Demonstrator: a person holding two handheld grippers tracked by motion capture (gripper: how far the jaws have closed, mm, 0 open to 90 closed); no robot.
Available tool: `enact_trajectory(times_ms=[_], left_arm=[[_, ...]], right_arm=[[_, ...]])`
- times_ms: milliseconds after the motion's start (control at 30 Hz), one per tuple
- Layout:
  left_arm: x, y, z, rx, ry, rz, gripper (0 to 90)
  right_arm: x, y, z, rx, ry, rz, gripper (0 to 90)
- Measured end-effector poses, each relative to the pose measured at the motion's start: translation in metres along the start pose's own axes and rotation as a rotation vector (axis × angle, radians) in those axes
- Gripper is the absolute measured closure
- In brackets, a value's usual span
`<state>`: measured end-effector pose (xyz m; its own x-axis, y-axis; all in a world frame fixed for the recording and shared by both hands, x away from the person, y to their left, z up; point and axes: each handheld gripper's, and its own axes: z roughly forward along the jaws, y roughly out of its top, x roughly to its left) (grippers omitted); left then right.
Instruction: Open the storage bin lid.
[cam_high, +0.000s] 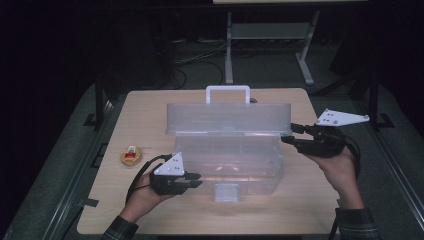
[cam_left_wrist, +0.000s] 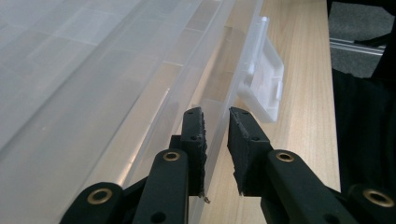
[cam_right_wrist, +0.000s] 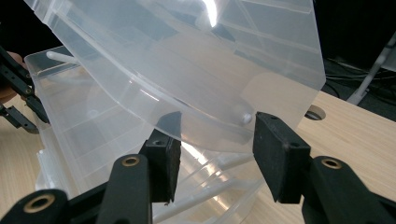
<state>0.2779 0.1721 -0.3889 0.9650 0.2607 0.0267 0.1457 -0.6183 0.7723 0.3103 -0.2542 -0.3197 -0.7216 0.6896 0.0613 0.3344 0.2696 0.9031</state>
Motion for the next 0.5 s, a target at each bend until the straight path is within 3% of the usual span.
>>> enact_trajectory(times_ms=[500], left_arm=[[0.0023,0.0015,-0.0002,-0.002,-0.031,0.033,82.2]], right_arm=[[-0.0031,0.0088,0.0004,-0.023,-0.032,0.017,57.1]])
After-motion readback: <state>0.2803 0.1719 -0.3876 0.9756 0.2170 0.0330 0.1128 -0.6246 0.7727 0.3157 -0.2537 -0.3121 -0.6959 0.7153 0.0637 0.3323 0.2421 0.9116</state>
